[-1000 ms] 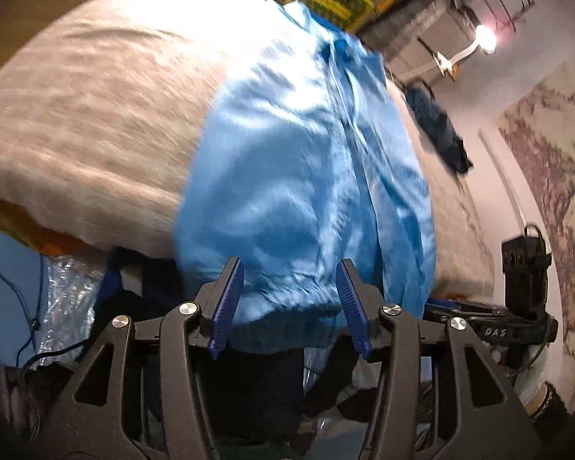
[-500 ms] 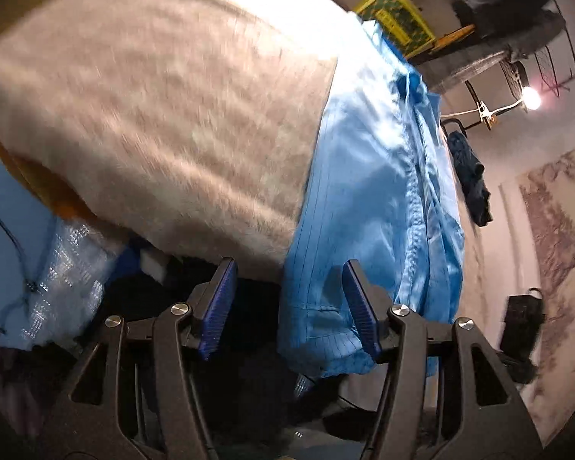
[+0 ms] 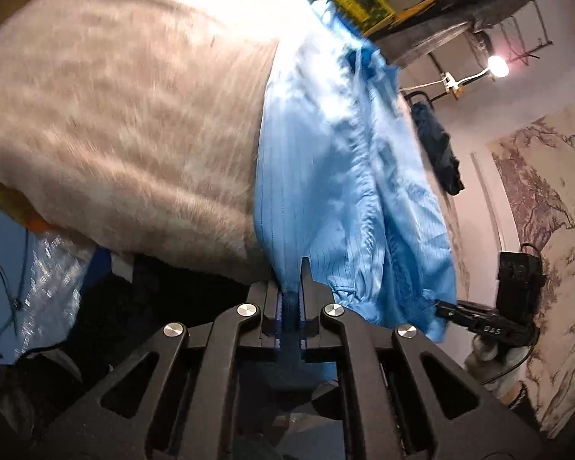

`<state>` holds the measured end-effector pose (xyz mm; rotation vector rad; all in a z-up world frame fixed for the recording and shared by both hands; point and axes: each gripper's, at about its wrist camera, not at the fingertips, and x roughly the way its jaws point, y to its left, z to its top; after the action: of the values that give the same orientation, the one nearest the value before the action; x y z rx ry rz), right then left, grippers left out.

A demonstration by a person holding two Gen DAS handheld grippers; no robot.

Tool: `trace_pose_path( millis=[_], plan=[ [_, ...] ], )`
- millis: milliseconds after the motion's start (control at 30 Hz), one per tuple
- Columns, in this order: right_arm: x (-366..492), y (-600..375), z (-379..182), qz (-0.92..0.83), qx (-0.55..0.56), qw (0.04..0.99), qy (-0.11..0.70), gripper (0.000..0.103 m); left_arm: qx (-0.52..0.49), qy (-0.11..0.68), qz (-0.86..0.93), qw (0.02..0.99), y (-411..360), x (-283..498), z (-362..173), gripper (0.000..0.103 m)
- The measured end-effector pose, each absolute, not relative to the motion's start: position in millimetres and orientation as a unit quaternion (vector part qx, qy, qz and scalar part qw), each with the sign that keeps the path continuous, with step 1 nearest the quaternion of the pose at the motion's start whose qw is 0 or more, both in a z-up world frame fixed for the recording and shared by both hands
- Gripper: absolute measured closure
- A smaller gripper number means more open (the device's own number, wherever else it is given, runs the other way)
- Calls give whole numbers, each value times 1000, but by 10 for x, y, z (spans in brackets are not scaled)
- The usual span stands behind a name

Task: Fold large clothes
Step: 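Grasp the coat hem with the right tool while the left tool holds the hem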

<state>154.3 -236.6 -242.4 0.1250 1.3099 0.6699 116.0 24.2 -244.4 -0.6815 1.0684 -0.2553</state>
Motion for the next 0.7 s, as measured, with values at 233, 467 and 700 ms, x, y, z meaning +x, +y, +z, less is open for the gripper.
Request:
trace_pose_path(
  millis=[233, 467, 700],
  plan=[
    [1505, -2486, -2446, 258, 11, 759, 597, 102, -269, 527, -129, 796, 13, 1179, -2558, 102],
    [1547, -2577, -2705, 267, 51, 740, 615, 96, -277, 532, -133, 789, 32, 1191, -2625, 83],
    [1605, -2817, -2853, 284, 98, 717, 629, 73, -314, 551, -149, 759, 27, 1282, -2871, 64]
  ],
)
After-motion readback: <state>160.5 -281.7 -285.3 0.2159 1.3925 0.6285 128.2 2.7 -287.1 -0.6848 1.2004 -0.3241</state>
